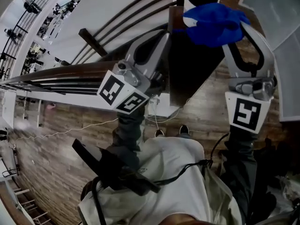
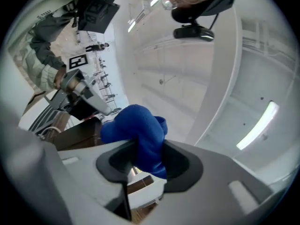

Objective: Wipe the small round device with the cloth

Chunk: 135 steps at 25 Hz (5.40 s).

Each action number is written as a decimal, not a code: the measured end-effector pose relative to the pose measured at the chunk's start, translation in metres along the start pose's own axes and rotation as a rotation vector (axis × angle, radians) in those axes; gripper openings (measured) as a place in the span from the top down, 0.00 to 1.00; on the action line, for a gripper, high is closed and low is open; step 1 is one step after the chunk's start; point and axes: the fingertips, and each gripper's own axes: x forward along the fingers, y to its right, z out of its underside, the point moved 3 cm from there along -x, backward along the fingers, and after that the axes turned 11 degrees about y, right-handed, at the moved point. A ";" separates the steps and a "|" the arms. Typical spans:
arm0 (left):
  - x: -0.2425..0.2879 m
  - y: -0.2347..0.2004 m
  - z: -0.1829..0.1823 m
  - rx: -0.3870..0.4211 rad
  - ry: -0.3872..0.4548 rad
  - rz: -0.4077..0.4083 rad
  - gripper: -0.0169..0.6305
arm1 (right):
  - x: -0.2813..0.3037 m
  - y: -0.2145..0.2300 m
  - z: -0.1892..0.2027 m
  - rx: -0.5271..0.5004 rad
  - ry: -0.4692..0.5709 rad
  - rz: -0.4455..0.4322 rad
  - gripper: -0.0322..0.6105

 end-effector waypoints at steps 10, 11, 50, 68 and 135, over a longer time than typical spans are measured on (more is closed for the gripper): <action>0.012 0.013 -0.013 0.027 0.015 0.039 0.97 | 0.040 0.049 0.041 0.230 -0.008 0.087 0.70; 0.011 0.013 -0.011 0.027 0.011 0.038 0.97 | 0.037 0.040 0.045 0.246 -0.011 0.072 0.71; -0.036 0.006 -0.011 -0.032 0.029 -0.083 0.97 | 0.086 0.073 0.038 -0.051 -0.026 -0.312 0.72; -0.030 0.011 -0.008 -0.076 0.024 -0.055 0.97 | 0.040 -0.028 -0.039 -0.609 0.022 -0.607 0.72; -0.064 -0.034 -0.027 -0.042 0.030 -0.102 0.97 | 0.167 0.070 0.017 0.092 -0.162 -0.651 0.72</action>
